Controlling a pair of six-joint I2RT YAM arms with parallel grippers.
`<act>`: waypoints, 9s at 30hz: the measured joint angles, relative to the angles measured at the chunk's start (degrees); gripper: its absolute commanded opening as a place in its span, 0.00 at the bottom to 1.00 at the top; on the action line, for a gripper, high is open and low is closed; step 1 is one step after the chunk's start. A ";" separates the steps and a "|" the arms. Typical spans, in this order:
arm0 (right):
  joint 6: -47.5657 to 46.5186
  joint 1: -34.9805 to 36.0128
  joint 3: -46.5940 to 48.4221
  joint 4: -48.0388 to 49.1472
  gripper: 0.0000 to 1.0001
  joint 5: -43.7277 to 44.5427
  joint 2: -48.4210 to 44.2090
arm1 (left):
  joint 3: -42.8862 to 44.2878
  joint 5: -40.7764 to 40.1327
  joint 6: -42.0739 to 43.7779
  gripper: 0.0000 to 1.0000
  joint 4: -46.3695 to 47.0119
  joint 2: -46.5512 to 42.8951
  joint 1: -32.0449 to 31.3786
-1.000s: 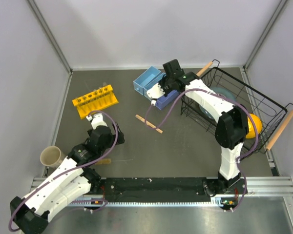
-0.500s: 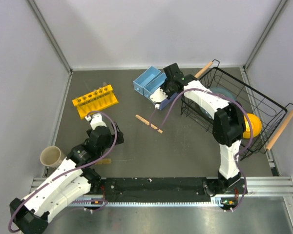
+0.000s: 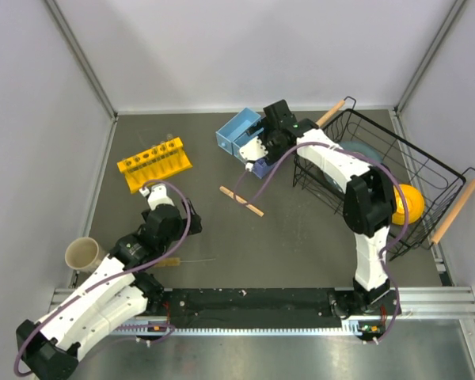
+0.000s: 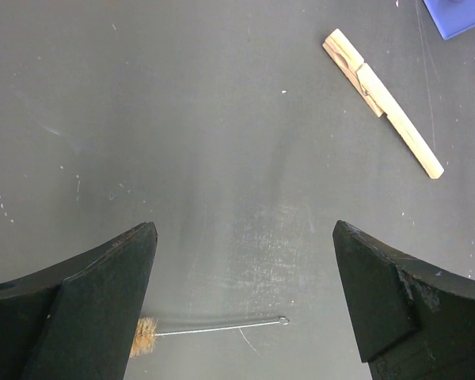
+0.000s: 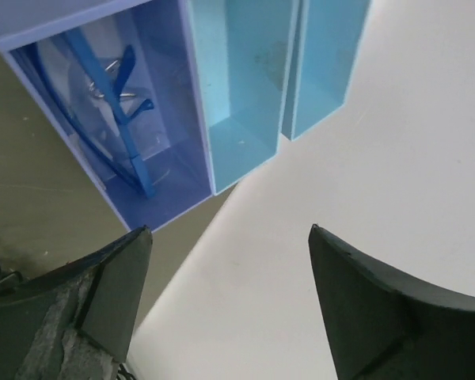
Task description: Organize the chemistry lab equipment
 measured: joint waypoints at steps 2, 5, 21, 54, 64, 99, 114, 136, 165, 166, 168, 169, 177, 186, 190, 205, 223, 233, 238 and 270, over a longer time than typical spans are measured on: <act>3.89 0.46 0.35 0.33 0.99 -0.15 -0.87 | 0.00 0.46 -0.02 0.99 0.00 0.22 0.00; 13.07 2.10 -0.20 0.07 0.99 -0.85 -4.46 | 0.07 1.16 -0.04 0.99 -0.09 -0.31 0.00; 85.00 6.86 -3.54 -6.58 0.78 -32.20 -2.25 | 2.49 1.57 -2.67 0.99 -7.26 -10.54 0.17; 90.73 12.07 1.01 -5.27 0.08 -9.53 12.59 | 2.47 0.46 -4.68 0.99 -10.60 -14.45 0.28; 76.70 12.35 5.60 -12.87 0.07 -8.35 12.09 | 2.47 -0.17 -4.66 0.99 -11.37 -15.87 0.28; -8.85 3.06 24.65 -6.86 0.15 10.80 16.15 | 2.25 -0.37 -4.68 0.99 -12.13 -18.60 0.26; -7.10 3.06 22.99 -5.05 0.23 10.58 19.23 | 2.25 -0.33 -4.85 0.99 -12.28 -18.60 0.26; 15.96 4.48 14.62 -2.12 0.59 5.97 6.16 | 7.54 4.85 -11.28 0.99 -15.37 -17.31 0.26; 76.08 7.21 -37.09 2.23 0.72 -51.04 -28.52 | 5.64 12.22 -49.22 0.87 -30.97 16.17 0.31; 76.19 7.21 -37.35 2.49 0.72 -51.41 -28.48 | 4.72 12.13 -50.14 0.86 -29.88 17.29 0.33; 76.37 7.21 -37.55 2.67 0.72 -51.82 -28.15 | 3.65 11.74 -51.28 0.82 -28.44 19.19 0.33; 76.37 7.21 -37.73 2.75 0.72 -51.98 -28.06 | 3.15 11.52 -51.65 0.80 -27.52 20.26 0.35; 76.24 7.21 -38.07 3.02 0.72 -52.41 -27.82 | 1.95 11.08 -52.61 0.49 -21.66 28.70 2.10; 75.69 7.21 -38.58 3.04 0.72 -52.13 -27.85 | 2.69 11.37 -52.26 0.13 -19.58 31.34 2.36; 75.65 7.21 -38.66 3.08 0.72 -52.02 -27.85 | 2.71 11.52 -50.64 0.09 -18.51 31.34 2.49; 74.82 7.19 -38.93 3.04 0.72 -50.88 -29.57 | 3.76 22.62 -18.58 0.00 -3.87 20.33 2.54; 117.98 7.08 -21.77 12.09 0.72 -36.00 -33.55 | 5.29 49.27 13.70 0.00 30.36 10.60 1.44; 131.36 8.28 -21.18 14.71 0.41 -35.43 -31.23 | 6.60 51.67 13.51 0.00 34.99 11.63 1.11; 132.58 9.57 -21.16 15.76 0.02 -36.52 -29.31 | 6.78 52.28 12.72 0.05 35.04 12.74 1.05; 145.79 3.65 -23.08 26.14 0.00 -39.69 -28.33 | 1.55 44.65 -3.04 0.45 43.01 9.73 0.74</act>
